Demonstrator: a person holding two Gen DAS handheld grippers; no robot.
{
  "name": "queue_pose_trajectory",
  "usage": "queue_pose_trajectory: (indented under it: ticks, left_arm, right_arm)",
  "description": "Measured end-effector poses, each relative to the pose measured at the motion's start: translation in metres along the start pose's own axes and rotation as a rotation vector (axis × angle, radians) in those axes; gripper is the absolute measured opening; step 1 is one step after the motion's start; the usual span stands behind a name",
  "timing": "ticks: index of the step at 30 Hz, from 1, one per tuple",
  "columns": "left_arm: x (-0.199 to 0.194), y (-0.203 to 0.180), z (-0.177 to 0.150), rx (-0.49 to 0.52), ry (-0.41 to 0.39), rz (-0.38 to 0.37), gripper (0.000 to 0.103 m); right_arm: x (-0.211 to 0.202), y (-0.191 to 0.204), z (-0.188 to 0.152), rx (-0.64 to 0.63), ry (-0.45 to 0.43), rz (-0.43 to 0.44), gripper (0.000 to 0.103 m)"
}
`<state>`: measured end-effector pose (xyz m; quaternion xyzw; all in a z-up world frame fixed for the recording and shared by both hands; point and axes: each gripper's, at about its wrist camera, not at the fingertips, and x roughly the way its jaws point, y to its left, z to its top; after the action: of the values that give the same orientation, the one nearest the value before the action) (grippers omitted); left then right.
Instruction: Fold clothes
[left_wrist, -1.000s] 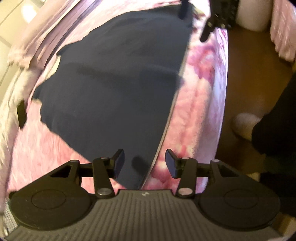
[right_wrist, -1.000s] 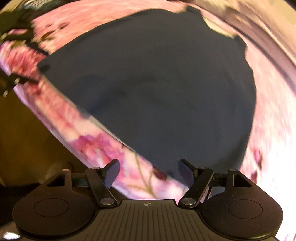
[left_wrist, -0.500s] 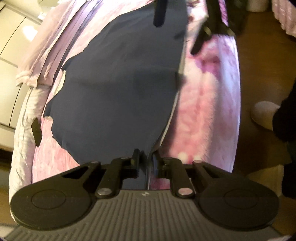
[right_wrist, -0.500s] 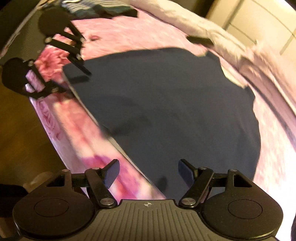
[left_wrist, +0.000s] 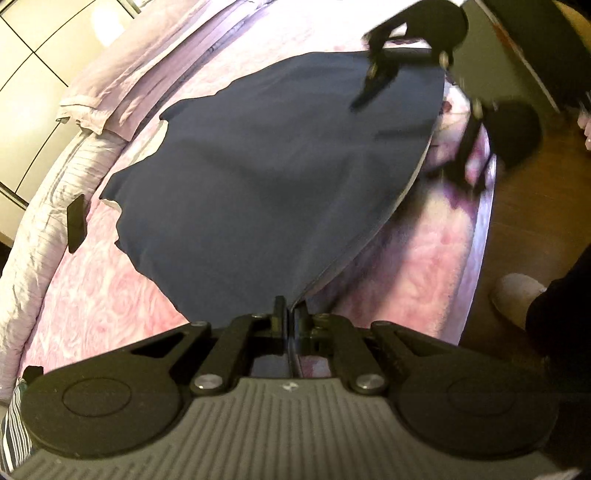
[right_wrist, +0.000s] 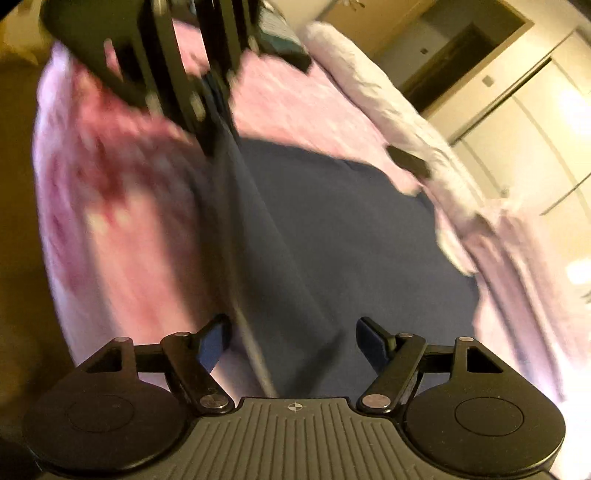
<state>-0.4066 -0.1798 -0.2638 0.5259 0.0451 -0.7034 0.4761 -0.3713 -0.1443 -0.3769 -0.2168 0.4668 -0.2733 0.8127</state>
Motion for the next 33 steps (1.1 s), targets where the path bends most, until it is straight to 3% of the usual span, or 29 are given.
queue_pose_trajectory:
  ticks: [4, 8, 10, 11, 16, 18, 21, 26, 33]
  left_arm:
    - [0.003, -0.003, 0.001, 0.009, 0.008, 0.000, 0.003]
    - [0.012, -0.013, -0.001, 0.058, 0.047, 0.016, 0.007]
    - [0.017, -0.018, -0.002, 0.088, 0.068, 0.027, 0.013]
    - [0.019, -0.019, -0.003, 0.101, 0.078, 0.031, 0.016]
    - [0.029, -0.027, -0.006, 0.163, 0.128, 0.048, 0.017]
    - [0.033, -0.030, -0.008, 0.188, 0.147, 0.055, 0.002]
    - [0.033, -0.029, -0.007, 0.195, 0.167, 0.063, 0.002]
    - [-0.008, -0.006, 0.000, 0.151, 0.159, 0.029, 0.000]
    - [-0.064, 0.007, 0.021, 0.110, 0.184, -0.019, 0.000]
  right_arm:
    - [-0.003, -0.034, -0.047, 0.009, 0.104, -0.069, 0.073]
    - [-0.003, -0.062, -0.081, -0.028, 0.177, -0.079, 0.073]
    - [-0.001, -0.073, -0.092, -0.058, 0.213, -0.074, 0.063]
    - [0.000, -0.079, -0.097, -0.073, 0.231, -0.071, 0.053]
    - [0.000, -0.090, -0.114, -0.130, 0.268, -0.009, 0.026]
    - [0.003, -0.094, -0.118, -0.143, 0.280, 0.022, 0.014]
    - [0.007, -0.114, -0.119, -0.075, 0.315, 0.107, 0.003]
    - [-0.009, -0.150, -0.107, -0.044, 0.309, 0.200, 0.000]
    - [-0.068, -0.159, -0.090, -0.043, 0.313, 0.336, 0.000]
